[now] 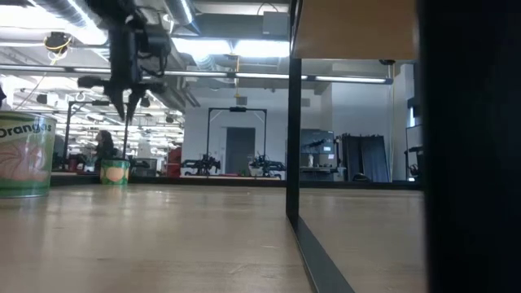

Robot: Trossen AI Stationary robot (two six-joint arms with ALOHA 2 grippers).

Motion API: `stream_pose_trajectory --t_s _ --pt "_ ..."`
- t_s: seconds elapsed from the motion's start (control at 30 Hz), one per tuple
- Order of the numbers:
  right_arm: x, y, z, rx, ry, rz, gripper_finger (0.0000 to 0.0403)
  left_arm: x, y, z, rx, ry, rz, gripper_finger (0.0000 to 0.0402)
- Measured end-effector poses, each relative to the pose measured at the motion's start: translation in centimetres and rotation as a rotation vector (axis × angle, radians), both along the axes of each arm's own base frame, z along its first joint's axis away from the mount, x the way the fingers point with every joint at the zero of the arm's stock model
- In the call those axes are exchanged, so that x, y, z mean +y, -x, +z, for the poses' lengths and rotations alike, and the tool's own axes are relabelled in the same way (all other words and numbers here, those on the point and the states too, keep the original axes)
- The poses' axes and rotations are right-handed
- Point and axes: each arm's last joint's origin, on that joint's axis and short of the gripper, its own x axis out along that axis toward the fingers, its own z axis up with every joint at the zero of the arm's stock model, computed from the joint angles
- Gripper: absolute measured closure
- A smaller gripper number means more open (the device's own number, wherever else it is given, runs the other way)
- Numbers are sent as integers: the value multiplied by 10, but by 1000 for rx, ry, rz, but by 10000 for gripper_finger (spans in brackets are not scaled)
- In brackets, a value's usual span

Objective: Pick and place cans onto a shelf
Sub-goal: Put the canned peach on the shelf

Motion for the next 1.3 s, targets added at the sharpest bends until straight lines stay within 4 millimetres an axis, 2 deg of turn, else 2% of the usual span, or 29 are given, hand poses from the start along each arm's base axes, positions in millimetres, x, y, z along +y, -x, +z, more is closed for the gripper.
stream_pose_trajectory --t_s 0.23,0.37,0.6,0.87,1.3 --pt "-8 0 0 28 30 -7 400 6 1 -29 -39 -47 0 343" --pt "-14 0 0 30 31 -33 397 11 2 -36 -47 -100 24 347" --pt "-20 0 0 33 32 -58 396 23 -4 -58 37 -47 12 348" --pt "-18 -1 -1 40 -21 2 395 32 -7 -80 85 30 21 349" --pt "-18 -1 -1 52 -7 15 395 32 -7 -81 88 27 31 349"
